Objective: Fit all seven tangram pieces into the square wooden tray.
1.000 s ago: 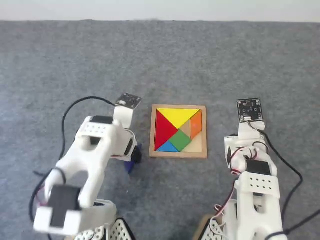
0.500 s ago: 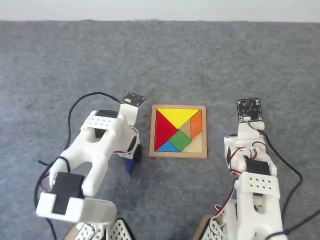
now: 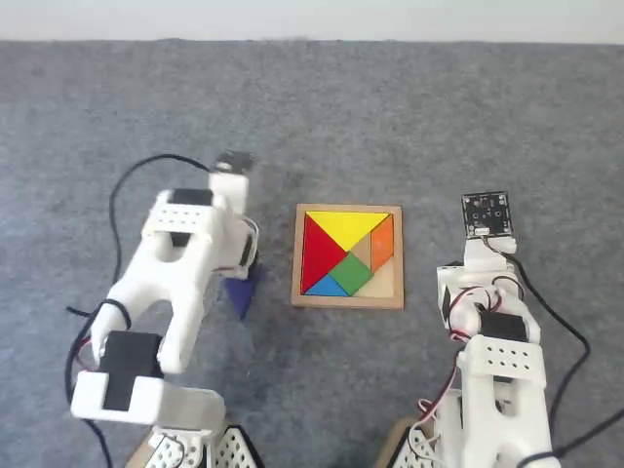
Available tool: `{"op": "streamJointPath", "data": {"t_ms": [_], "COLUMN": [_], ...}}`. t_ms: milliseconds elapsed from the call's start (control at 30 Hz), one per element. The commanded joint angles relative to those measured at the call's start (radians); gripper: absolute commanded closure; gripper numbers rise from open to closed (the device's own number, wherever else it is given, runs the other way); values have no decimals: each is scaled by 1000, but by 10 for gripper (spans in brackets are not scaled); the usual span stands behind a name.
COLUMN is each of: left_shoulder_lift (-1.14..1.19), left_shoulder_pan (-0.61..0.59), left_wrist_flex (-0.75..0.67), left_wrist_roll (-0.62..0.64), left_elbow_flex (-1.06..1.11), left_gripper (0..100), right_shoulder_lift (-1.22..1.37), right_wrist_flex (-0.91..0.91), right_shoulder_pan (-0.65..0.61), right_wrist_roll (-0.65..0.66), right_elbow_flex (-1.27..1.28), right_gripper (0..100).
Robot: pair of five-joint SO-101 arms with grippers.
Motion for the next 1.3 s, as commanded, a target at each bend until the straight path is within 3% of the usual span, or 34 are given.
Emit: {"op": "streamJointPath", "data": {"t_ms": [0,100,333,400,533,633,933,1167,1267], "left_shoulder_lift": [-3,-3,-3,-3,-14,-14,-2,-2,-2], "left_shoulder_pan": [-5,-8,-23,-20,15,8,44,35,35], "left_wrist_flex": [68,49,46,48,48,48,32,32,0], "left_wrist_roll": [270,361,138,11,-420,-569,-560,-543,-503], "left_elbow_flex": [-137,-154,-120,-94,-22,7,87,116,110], "left_gripper": [881,878,876,876,876,876,875,725,718], "right_shoulder_lift": [10,10,12,12,12,12,12,12,12], "right_wrist_flex": [-19,-19,-19,-19,-19,-19,-19,-19,-19], "right_shoulder_pan": [-1,-1,-2,-2,-2,-2,-2,-2,-2], "right_wrist_roll": [9,9,9,9,9,9,9,9,9], "right_elbow_flex": [-58,-58,-58,-58,-58,-58,-58,-58,-58], "right_gripper": [991,991,991,991,991,991,991,991,991]}}
